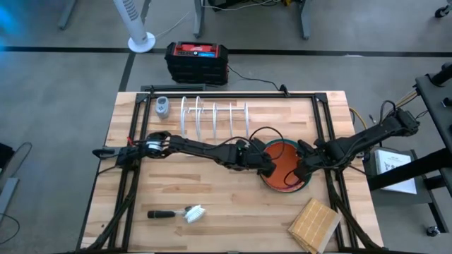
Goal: Sort dishes
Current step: Put the orange plate into the dish rack
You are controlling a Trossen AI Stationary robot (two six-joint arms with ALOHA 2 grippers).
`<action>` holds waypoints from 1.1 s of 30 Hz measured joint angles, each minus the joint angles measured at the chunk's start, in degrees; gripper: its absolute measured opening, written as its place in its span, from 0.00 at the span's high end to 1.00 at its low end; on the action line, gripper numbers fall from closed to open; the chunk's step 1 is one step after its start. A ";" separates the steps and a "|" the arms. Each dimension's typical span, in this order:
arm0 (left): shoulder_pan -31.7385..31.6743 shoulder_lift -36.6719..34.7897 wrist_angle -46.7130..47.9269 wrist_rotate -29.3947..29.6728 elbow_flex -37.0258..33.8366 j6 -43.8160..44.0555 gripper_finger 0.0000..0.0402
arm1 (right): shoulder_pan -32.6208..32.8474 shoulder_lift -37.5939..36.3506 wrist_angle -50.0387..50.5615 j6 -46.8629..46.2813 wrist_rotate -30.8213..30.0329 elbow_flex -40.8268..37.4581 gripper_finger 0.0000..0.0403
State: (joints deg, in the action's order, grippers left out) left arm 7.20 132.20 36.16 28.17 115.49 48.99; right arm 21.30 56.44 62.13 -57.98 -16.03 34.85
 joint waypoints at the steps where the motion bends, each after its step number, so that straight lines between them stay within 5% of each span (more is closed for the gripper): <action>1: 0.04 -0.02 1.04 0.76 0.66 -0.12 0.98 | -0.02 -0.43 0.11 0.02 -0.09 0.15 1.00; 18: 0.59 -0.13 9.83 7.92 7.82 -3.57 0.98 | 0.22 -8.58 11.37 -3.97 -0.66 3.50 1.00; 33: 7.11 -0.89 33.28 28.68 19.02 -2.59 0.99 | 3.21 -14.71 8.24 2.55 -14.66 9.81 1.00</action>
State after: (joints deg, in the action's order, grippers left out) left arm 14.31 131.31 69.45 56.86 134.51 46.40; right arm 24.51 41.73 70.37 -55.43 -30.69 44.66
